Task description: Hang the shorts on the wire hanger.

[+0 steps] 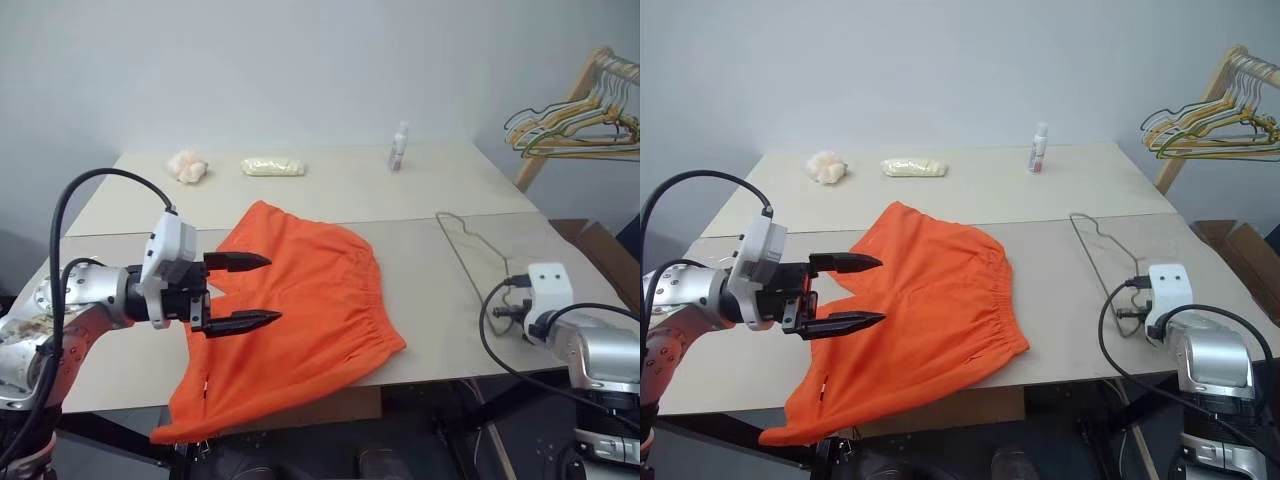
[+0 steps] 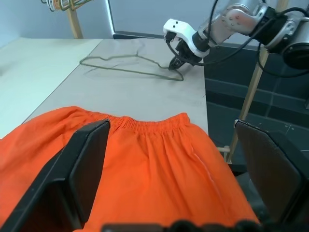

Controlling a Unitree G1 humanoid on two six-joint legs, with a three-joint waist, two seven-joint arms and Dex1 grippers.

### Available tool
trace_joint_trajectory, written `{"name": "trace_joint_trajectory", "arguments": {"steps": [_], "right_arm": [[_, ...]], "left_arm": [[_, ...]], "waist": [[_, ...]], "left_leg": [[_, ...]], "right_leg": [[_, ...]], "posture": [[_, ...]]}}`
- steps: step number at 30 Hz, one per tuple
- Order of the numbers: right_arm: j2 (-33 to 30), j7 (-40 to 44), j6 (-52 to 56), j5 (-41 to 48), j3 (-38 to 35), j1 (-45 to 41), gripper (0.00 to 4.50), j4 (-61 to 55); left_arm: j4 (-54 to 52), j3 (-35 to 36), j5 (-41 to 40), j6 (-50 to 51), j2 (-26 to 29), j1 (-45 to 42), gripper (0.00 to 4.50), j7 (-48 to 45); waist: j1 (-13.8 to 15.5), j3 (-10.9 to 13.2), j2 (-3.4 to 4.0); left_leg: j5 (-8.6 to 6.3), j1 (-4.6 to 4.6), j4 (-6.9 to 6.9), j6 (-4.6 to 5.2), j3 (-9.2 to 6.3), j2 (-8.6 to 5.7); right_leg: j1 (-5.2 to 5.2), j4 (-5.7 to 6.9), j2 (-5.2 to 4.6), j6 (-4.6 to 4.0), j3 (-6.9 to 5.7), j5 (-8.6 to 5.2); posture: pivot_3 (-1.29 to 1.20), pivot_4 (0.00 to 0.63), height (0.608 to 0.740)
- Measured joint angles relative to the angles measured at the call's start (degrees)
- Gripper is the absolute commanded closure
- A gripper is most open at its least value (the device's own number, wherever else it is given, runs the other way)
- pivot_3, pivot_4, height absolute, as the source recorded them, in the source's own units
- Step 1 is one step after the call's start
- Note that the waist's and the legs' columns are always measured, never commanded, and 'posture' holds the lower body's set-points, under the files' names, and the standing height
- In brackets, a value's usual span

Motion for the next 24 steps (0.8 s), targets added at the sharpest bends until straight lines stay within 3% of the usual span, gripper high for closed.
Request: {"name": "trace_joint_trajectory", "arguments": {"steps": [7,12,15,19,24], "right_arm": [[-7.0,3.4,-30.8,-10.2,8.8,5.9,4.47,-5.1],[-14.0,3.3,-62.8,-20.8,14.3,5.4,4.47,-0.8],[-15.1,3.3,-76.9,-24.2,16.0,2.6,4.47,3.1],[-15.1,3.4,-88.8,-26.8,17.9,-1.6,4.47,8.3],[-14.6,4.1,-95.5,-27.7,18.1,-6.5,4.47,9.7]], "left_arm": [[0.7,-0.4,0.2,0.1,-1.4,-2.4,0.00,2.8],[5.2,-3.3,2.6,-0.1,-3.3,-8.2,0.00,4.2],[9.0,-6.1,5.5,-0.4,-4.4,-11.7,0.00,4.3],[14.9,-9.2,9.2,-2.3,-5.6,-15.5,0.00,2.8],[21.5,-13.7,13.7,-2.9,-6.2,-19.3,0.00,-0.7]], "waist": [[-0.3,0.0,0.01],[-0.5,0.0,0.03],[-0.8,0.0,-0.01],[-1.5,0.0,-0.01],[-2.2,0.0,-0.01]], "left_leg": [[0.01,-0.34,0.05,-0.01,-0.03,-0.01],[0.01,-0.22,0.06,-0.01,0.00,-0.04],[0.01,-0.22,0.06,-0.01,-0.01,-0.03],[0.03,-0.24,0.08,-0.03,-0.03,-0.03],[0.03,-0.21,0.08,-0.04,-0.05,-0.01]], "right_leg": [[-0.27,0.01,-0.01,0.03,-0.01,0.02],[-0.21,0.02,-0.01,0.03,0.02,0.02],[-0.19,0.01,-0.01,0.03,0.03,0.02],[-0.20,0.04,-0.04,0.03,0.03,0.03],[-0.19,0.07,-0.04,0.03,0.03,0.03]], "posture": [[-0.18,0.003,0.740],[-0.18,0.000,0.740],[-0.18,0.000,0.740],[-0.19,0.000,0.740],[-0.20,0.000,0.740]]}}
